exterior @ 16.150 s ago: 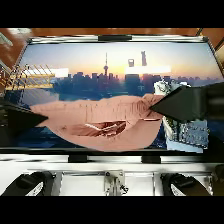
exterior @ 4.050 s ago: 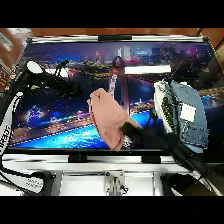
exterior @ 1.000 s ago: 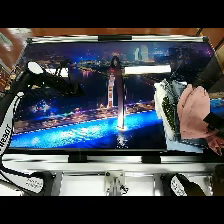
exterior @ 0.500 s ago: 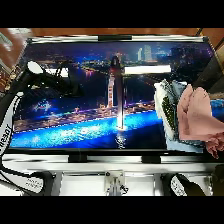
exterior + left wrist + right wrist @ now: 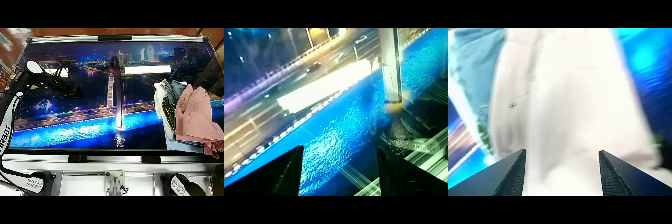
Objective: Fold the shirts.
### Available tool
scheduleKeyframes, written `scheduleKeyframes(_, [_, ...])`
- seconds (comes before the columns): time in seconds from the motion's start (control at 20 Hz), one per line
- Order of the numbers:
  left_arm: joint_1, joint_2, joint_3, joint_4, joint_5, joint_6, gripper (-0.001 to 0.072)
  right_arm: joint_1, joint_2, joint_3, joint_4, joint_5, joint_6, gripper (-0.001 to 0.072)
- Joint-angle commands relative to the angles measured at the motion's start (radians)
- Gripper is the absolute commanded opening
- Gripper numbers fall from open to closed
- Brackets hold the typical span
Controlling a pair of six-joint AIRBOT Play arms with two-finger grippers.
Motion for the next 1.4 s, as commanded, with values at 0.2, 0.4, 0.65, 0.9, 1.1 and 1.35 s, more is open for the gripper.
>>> scheduleKeyframes(0.2, [0.000, 0.000, 0.000, 0.000, -0.006, -0.001, 0.0534, 0.000, -0.275, 0.006, 0.123, -0.038, 0.019, 0.0582])
scheduleKeyframes(0.4, [0.000, 0.000, 0.000, 0.000, -0.006, -0.001, 0.0533, 0.000, -0.332, 0.006, 0.063, 0.052, 0.044, 0.0580])
scheduleKeyframes(0.65, [0.000, 0.000, 0.000, 0.000, 0.004, -0.001, 0.0533, 0.000, -0.370, 0.006, 0.101, 0.240, 0.068, 0.0360])
scheduleKeyframes(0.9, [0.000, 0.000, 0.000, 0.000, 0.029, -0.001, 0.0533, 0.018, -0.387, 0.009, 0.226, 0.222, -0.093, 0.0068])
scheduleKeyframes(1.1, [0.000, 0.000, 0.000, 0.000, 0.029, -0.002, 0.0533, 0.110, -0.372, 0.009, 0.219, 0.087, -0.262, 0.0067])
scheduleKeyframes(1.35, [0.000, 0.000, 0.000, 0.000, 0.026, -0.003, 0.0533, 0.240, -0.364, 0.009, -0.014, -0.040, -0.252, 0.0090])
